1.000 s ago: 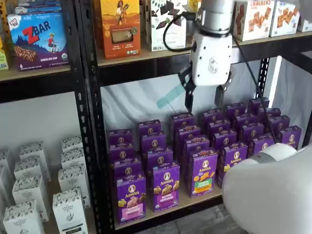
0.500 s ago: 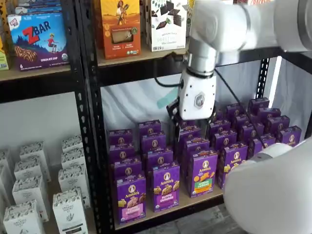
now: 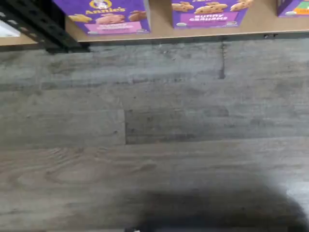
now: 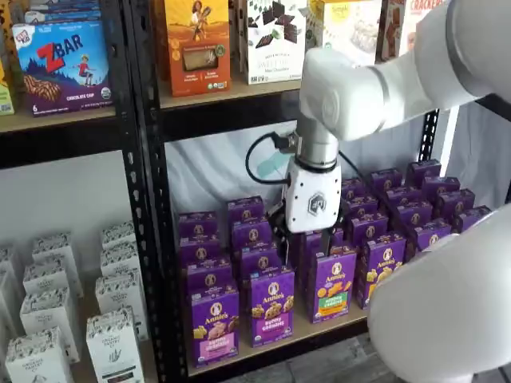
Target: Pick up the purple box with a pink patch in the middle, on the bottom shelf, the first box from the left
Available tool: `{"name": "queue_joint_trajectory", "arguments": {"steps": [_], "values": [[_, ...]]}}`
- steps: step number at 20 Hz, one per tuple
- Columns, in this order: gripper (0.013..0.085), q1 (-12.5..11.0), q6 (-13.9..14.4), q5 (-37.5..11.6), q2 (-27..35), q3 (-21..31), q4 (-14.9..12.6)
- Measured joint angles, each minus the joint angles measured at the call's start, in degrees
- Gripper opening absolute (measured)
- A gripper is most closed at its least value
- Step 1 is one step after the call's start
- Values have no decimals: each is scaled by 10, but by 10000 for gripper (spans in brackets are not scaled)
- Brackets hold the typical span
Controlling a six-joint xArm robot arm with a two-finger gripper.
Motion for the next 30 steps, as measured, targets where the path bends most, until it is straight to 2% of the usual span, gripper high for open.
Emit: {"name": "queue_joint_trajectory", "arguments": {"steps": [4, 8, 13, 18, 23, 24, 28, 30], "values": [[850, 4, 19, -73, 38, 25, -27], [850, 3, 25, -139, 86, 40, -38], [850, 5, 47, -196, 173, 35, -62], [850, 14, 58, -274, 264, 28, -64], [850, 21, 95, -353, 354, 9, -95], [850, 23, 96, -363, 371, 3, -94], [850, 34, 58, -389, 439, -36, -43], [850, 39, 33, -422, 476, -56, -13]]}}
